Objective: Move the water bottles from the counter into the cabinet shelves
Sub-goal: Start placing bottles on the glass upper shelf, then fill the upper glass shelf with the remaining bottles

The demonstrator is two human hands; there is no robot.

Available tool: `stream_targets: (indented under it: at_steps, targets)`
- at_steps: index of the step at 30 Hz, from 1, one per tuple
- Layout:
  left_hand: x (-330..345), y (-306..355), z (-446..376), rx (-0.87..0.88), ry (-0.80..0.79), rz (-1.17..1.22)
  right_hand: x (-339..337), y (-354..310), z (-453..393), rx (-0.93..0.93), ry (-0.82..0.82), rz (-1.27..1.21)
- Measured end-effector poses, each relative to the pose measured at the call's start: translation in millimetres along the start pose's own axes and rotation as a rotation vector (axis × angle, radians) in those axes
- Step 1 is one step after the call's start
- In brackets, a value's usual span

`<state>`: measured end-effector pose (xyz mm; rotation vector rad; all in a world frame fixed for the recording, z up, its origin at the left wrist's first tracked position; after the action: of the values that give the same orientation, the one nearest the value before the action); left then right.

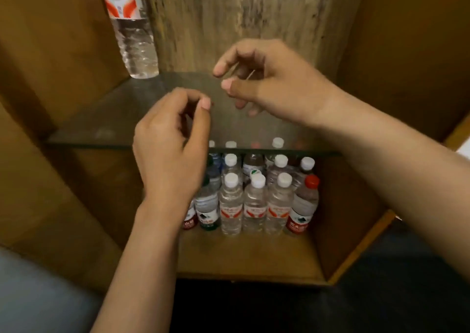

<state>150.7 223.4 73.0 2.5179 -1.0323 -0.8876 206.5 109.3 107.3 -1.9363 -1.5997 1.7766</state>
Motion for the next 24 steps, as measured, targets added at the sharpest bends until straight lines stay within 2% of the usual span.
stream_targets:
  at_steps: [2, 5, 11, 18, 24]
  targets:
    - [25.5, 24.4, 18.0, 0.019, -0.067, 0.142, -13.0, 12.8, 46.7, 0.026, 0.022, 0.002]
    - [71.2, 63.1, 43.6, 0.064, -0.247, 0.290, -23.9, 35.2, 113.2, 0.054, -0.005, 0.036]
    - [162.5, 127.6, 97.3, 0.075, -0.569, 0.428, -51.5, 95.4, 221.1, 0.173, 0.041, -0.061]
    - [270.6, 176.5, 151.4, -0.091, -0.823, 0.549, -79.7, 198.4, 310.5, 0.364, 0.184, -0.204]
    - [371.0, 156.7, 186.7, -0.387, -0.891, 0.547, -80.5, 318.1, 364.3, 0.610, 0.346, -0.338]
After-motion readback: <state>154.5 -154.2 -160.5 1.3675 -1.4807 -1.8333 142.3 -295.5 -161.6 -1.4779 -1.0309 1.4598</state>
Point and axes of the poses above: each hand's wrist, its own z-axis away from the middle knuckle, its own x-axis out of the palm, y = z × x, the point moved 9 cm from there along -z, towards the middle knuckle, and after that the axes turned 8 degrees about -y, right-handed, at the moved point
